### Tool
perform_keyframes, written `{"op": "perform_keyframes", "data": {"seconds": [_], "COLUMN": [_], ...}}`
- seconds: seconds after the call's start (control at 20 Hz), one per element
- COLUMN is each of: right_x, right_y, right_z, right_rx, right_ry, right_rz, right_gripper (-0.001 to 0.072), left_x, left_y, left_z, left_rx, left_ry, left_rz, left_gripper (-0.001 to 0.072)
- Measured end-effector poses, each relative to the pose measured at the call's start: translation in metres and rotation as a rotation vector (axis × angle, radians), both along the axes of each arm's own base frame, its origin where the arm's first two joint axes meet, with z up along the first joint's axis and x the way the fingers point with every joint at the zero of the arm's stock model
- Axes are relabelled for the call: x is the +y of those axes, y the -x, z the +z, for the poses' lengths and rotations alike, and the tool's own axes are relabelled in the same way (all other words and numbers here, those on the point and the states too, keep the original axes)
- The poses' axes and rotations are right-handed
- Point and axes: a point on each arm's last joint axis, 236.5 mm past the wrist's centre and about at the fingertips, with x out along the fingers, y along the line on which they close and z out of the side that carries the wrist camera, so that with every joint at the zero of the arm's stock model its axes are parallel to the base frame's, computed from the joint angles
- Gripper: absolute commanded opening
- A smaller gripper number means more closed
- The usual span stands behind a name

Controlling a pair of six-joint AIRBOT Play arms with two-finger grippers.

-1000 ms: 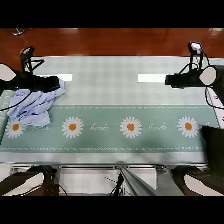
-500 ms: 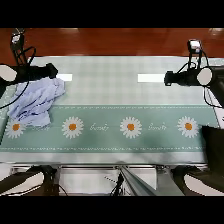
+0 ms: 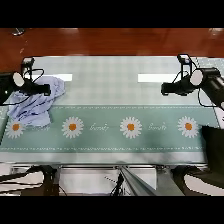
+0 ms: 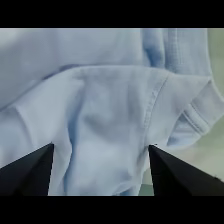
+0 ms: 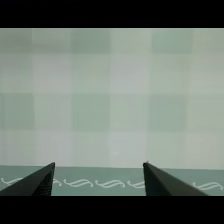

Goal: Fold the shirts.

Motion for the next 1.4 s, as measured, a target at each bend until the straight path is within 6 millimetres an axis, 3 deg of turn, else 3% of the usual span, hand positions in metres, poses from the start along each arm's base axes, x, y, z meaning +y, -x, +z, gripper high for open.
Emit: {"op": "perform_keyframes", "data": {"seconds": [0.1,0.15,0.2,0.25,0.35,0.45,0.6,0.75,0.9,1.0,1.1,1.25,1.35,1.4], "right_x": [0.002,0.003,0.004,0.005,0.004,0.001,-0.001,-0.003,-0.004,-0.005,-0.006,-0.005,-0.004,-0.004], "right_y": [0.002,0.002,0.002,0.003,0.004,0.004,0.009,0.023,0.045,0.065,0.086,0.114,0.129,0.135], "right_z": [-0.002,-0.002,-0.001,0.002,0.016,0.04,0.088,0.144,0.195,0.219,0.235,0.251,0.256,0.259], "right_rx": [0.011,0.011,0.012,0.009,-0.021,-0.081,-0.199,-0.341,-0.467,-0.519,-0.547,-0.574,-0.581,-0.588], "right_ry": [-0.009,-0.016,-0.018,-0.015,-0.008,0.008,0.018,0.02,0.01,0.004,0.0,-0.016,-0.023,-0.024], "right_rz": [-0.002,-0.003,0.005,0.016,0.033,0.046,0.054,0.055,0.052,0.052,0.052,0.055,0.058,0.058], "right_gripper": [0.0636,0.0636,0.0636,0.0635,0.0635,0.0635,0.0634,0.0635,0.0634,0.0625,0.0626,0.0625,0.0625,0.0625], "left_x": [0.0,0.0,0.0,0.0,0.0,-0.004,-0.024,-0.06,-0.103,-0.132,-0.162,-0.203,-0.237,-0.257], "left_y": [0.013,0.016,0.019,0.022,0.023,0.011,-0.026,-0.055,-0.051,-0.035,-0.012,0.022,0.042,0.051], "left_z": [-0.021,-0.027,-0.031,-0.032,-0.025,-0.002,0.072,0.184,0.308,0.383,0.446,0.507,0.521,0.519], "left_rx": [0.08,0.105,0.126,0.148,0.179,0.149,-0.043,-0.337,-0.634,-0.807,-0.945,-1.068,-1.08,-1.059], "left_ry": [0.021,0.026,0.03,0.034,0.04,0.067,0.164,0.291,0.41,0.478,0.539,0.621,0.682,0.716], "left_rz": [0.035,0.046,0.054,0.063,0.075,0.086,0.093,0.04,-0.049,-0.126,-0.209,-0.325,-0.408,-0.449], "left_gripper": [0.0693,0.0508,0.0128,0.0027,0.0027,0.0027,0.0026,0.0026,0.0027,0.0027,0.0026,0.0027,0.0027,0.0027]}}
